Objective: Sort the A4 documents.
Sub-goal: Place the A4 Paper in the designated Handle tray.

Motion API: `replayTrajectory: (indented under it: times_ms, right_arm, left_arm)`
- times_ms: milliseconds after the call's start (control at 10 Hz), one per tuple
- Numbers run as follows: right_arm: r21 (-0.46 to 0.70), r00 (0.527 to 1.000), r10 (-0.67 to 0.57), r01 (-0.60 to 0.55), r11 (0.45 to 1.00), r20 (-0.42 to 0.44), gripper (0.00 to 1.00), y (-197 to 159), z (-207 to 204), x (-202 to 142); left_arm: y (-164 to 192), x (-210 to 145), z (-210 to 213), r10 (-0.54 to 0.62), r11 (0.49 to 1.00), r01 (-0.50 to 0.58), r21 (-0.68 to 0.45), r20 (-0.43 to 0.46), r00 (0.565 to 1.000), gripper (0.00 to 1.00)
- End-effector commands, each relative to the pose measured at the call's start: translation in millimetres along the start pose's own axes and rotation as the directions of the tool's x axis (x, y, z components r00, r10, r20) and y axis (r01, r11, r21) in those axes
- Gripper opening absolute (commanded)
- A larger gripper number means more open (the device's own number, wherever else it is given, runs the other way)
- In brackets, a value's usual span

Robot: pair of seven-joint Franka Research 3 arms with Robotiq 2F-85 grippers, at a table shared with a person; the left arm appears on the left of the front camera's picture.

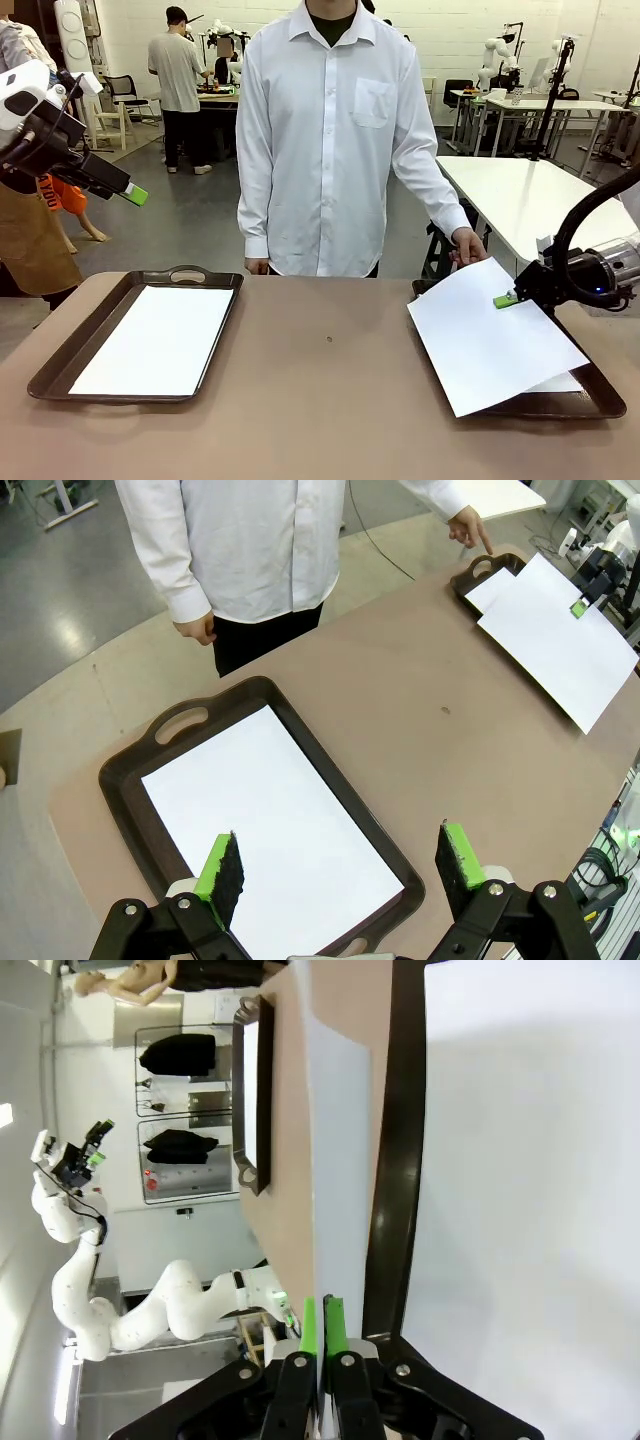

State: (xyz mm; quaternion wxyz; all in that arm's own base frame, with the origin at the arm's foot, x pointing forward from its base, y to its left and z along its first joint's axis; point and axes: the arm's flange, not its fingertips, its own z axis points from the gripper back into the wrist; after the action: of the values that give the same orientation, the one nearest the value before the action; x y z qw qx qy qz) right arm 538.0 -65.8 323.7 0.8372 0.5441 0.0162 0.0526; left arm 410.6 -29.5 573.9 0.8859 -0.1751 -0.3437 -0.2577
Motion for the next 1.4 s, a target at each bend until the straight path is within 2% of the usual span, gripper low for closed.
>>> replayTrajectory:
  times_ms: [0,200,500,1100,1300]
  right_arm:
    - [-0.048,0.996,0.087,-0.086,0.995,0.030,0.01,-6,9,10]
    - [-0.119,0.988,0.150,-0.144,0.982,0.043,0.01,-11,8,17]
    - [-0.215,0.985,0.170,-0.163,0.963,0.012,0.01,-22,3,27]
    - [-0.331,0.985,0.146,-0.109,0.937,0.087,0.01,-38,21,32]
    - [-0.330,0.985,0.145,-0.108,0.938,0.091,0.01,-40,20,32]
  left_arm:
    - [-1,0,0,-0.002,1.000,0.002,0.005,-0.003,1.000,1.00]
    - [-1,0,0,-0.002,1.000,0.002,0.005,-0.003,1.000,1.00]
    - [-1,0,0,-0.002,1.000,0.002,0.005,-0.003,1.000,1.00]
    - [-1,0,0,-0.002,1.000,0.002,0.005,-0.003,1.000,1.00]
    - [-1,0,0,-0.002,1.000,0.002,0.005,-0.003,1.000,1.00]
